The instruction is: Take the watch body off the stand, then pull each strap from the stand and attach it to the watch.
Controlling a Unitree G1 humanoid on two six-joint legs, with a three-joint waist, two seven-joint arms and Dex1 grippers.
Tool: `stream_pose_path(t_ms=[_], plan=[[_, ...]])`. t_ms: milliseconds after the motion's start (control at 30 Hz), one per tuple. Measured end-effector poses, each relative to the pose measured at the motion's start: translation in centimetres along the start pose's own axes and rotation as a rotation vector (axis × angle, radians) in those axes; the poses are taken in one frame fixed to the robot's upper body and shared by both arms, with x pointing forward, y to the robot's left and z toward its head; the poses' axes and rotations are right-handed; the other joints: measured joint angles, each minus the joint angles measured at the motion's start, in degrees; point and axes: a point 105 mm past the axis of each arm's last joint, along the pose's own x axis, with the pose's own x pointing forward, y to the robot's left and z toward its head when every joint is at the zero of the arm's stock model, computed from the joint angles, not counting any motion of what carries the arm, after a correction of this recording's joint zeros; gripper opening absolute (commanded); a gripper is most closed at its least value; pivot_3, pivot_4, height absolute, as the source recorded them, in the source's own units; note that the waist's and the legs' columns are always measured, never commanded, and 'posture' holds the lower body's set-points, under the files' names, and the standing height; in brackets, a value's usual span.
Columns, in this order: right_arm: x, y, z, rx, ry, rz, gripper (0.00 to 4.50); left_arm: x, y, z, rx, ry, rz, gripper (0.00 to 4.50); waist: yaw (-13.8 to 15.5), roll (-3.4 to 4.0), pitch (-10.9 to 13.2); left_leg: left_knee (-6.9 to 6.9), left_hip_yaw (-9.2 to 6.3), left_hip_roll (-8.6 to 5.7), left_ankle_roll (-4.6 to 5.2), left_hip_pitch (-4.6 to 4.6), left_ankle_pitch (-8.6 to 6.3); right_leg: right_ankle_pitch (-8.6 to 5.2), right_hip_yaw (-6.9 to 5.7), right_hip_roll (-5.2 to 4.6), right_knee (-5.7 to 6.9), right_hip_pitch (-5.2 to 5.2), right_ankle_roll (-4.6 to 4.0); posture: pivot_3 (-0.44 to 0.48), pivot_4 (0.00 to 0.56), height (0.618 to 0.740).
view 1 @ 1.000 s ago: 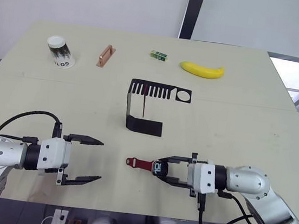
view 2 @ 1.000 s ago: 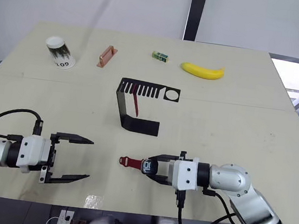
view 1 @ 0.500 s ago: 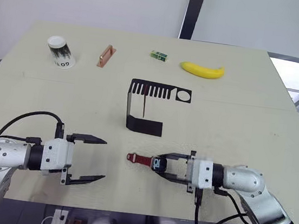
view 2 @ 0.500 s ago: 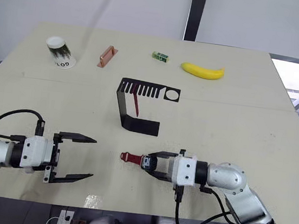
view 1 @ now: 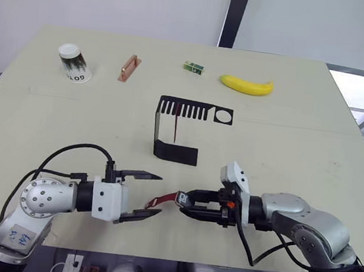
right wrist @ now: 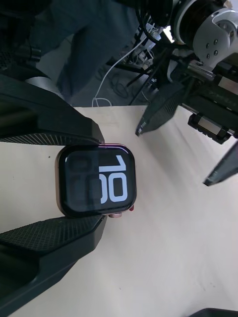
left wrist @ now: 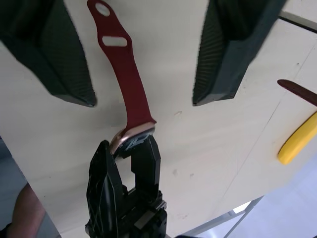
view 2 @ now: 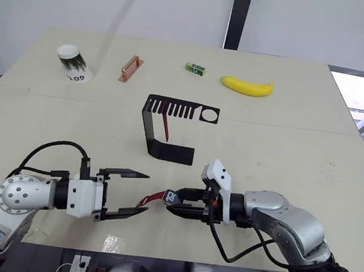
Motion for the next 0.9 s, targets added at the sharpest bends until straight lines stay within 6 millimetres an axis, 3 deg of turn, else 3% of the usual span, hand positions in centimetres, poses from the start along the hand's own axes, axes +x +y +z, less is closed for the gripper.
stream_pose_path(t_ms=[300, 633, 900], plan=[[0.6, -0.1, -0.2, 0.115, 0.008, -0.042, 1.51, 1.5, 0.4, -0.6, 0.008, 0.051, 0.026, 2.16, -0.07, 0.00, 0.00, 0.00, 0.00, 0.00, -0.01, 0.00, 0.00, 0.00, 0.00, 0.01, 0.03, 0.00, 0.00, 0.000, 0.150, 0.738], [0.8, 0.1, 1.0, 0.192, -0.028, -0.039, 1.51, 0.9, -0.2, -0.9, -0.144, 0.051, 0.005, 2.16, -0.12, 0.00, 0.00, 0.00, 0.00, 0.00, -0.01, 0.00, 0.01, 0.00, -0.01, 0.00, 0.05, 0.00, 0.00, 0.000, 0.150, 0.738], [0.9, 0.4, 1.3, 0.205, -0.009, -0.021, 1.51, 0.8, -0.3, -0.9, -0.125, 0.060, -0.023, 2.16, -0.05, 0.00, 0.00, 0.00, -0.01, 0.00, -0.02, -0.01, 0.01, 0.00, -0.02, 0.00, 0.03, 0.00, 0.00, 0.000, 0.150, 0.738]])
